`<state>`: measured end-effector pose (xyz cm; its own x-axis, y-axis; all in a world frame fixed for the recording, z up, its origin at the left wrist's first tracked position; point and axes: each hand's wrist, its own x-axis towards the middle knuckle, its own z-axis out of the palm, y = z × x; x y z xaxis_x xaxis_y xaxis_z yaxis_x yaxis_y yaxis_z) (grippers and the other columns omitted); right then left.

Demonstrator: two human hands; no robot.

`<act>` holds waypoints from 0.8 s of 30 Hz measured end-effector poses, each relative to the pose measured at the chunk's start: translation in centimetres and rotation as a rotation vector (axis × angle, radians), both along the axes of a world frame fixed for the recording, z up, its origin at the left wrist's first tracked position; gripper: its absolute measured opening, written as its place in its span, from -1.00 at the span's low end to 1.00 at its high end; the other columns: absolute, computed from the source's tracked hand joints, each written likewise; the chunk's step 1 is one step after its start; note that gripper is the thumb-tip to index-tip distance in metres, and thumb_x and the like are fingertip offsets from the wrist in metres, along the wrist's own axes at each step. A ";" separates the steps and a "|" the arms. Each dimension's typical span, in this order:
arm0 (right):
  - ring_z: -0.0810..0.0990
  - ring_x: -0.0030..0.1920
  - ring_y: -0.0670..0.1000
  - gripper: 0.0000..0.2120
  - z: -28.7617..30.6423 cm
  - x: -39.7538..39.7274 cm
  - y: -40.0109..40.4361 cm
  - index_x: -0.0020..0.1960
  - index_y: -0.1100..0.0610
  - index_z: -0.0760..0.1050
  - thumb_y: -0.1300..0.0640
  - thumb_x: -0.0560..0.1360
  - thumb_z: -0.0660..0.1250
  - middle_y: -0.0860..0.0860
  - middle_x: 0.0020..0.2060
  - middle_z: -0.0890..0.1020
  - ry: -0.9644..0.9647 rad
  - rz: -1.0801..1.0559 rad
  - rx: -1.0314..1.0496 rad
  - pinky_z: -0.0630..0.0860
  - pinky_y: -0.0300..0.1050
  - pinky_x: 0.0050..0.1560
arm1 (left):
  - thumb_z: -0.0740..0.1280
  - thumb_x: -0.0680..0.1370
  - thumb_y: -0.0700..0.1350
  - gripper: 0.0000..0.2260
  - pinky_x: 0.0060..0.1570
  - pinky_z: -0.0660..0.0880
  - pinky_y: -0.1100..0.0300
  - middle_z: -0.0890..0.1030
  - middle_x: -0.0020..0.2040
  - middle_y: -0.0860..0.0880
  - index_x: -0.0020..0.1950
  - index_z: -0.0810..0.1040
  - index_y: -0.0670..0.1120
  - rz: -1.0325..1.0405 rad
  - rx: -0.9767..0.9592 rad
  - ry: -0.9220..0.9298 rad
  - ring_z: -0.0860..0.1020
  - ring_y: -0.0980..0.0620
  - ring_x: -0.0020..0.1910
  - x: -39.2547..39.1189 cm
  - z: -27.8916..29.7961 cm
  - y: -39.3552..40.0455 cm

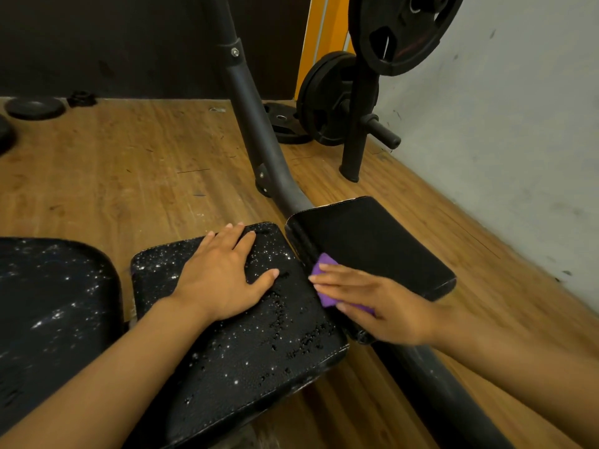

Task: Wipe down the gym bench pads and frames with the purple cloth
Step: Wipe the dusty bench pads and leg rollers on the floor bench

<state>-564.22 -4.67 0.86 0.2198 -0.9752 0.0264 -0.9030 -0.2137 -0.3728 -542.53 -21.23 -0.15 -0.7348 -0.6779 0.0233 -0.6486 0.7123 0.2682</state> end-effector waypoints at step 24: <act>0.16 0.50 0.00 -0.56 -0.2 4.6 4.5 0.40 0.14 0.38 0.14 0.53 0.24 0.00 0.44 0.33 0.487 -0.173 -0.096 0.15 0.02 0.43 | 0.05 0.53 0.37 -0.25 0.52 -0.14 0.11 -0.05 0.59 0.00 0.58 0.00 -0.02 0.024 0.061 -0.061 -0.09 0.05 0.56 0.1 0.5 -0.1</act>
